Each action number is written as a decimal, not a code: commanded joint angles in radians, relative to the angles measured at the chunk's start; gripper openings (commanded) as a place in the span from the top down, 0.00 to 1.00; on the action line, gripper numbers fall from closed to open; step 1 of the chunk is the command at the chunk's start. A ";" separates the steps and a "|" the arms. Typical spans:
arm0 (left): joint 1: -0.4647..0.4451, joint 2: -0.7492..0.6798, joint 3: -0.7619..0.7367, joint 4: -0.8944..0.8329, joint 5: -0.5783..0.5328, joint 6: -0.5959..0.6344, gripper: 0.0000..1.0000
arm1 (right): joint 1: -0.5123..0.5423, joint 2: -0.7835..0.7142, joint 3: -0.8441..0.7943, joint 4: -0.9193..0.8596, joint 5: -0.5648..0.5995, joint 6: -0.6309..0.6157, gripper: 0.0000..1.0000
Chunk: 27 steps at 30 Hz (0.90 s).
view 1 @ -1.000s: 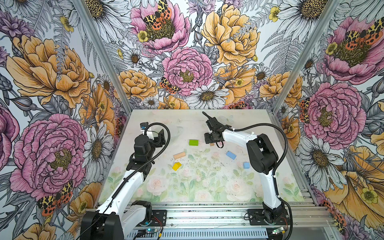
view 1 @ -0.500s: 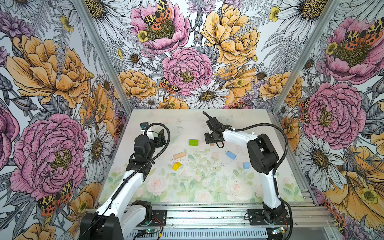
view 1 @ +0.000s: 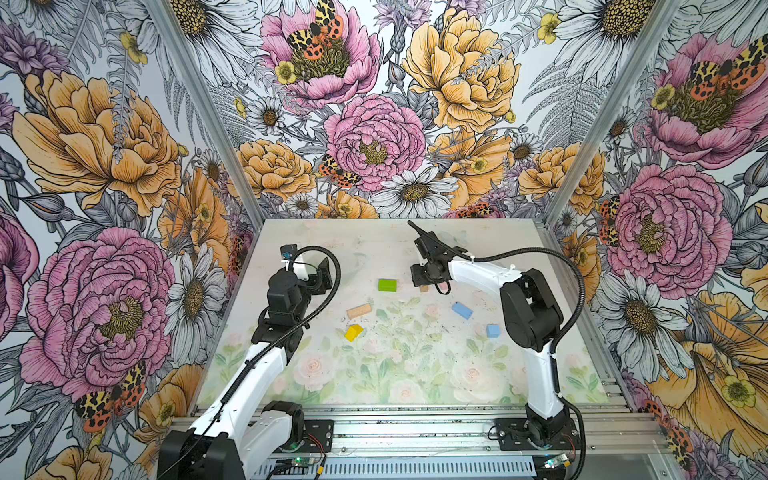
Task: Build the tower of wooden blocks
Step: 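Lower the right gripper and close it on the tan stick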
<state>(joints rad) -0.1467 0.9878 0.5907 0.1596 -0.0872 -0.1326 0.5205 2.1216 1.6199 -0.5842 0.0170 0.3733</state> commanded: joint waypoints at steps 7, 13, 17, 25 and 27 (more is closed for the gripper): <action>-0.008 -0.012 0.026 -0.002 0.023 -0.016 0.16 | -0.020 0.044 0.045 -0.021 0.008 -0.003 0.44; -0.008 -0.012 0.024 -0.002 0.020 -0.014 0.16 | -0.019 0.076 0.068 -0.020 -0.015 0.012 0.44; -0.008 -0.013 0.024 -0.003 0.019 -0.012 0.16 | -0.017 0.093 0.076 -0.020 -0.027 0.017 0.44; -0.008 -0.013 0.023 -0.008 0.017 -0.003 0.16 | 0.004 0.120 0.084 -0.032 0.008 0.018 0.49; -0.008 -0.014 0.024 -0.007 0.017 -0.004 0.16 | 0.010 0.131 0.092 -0.046 0.012 0.013 0.53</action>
<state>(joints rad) -0.1467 0.9878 0.5907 0.1596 -0.0872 -0.1322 0.5144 2.2143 1.6791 -0.6075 0.0071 0.3847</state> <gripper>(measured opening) 0.837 0.487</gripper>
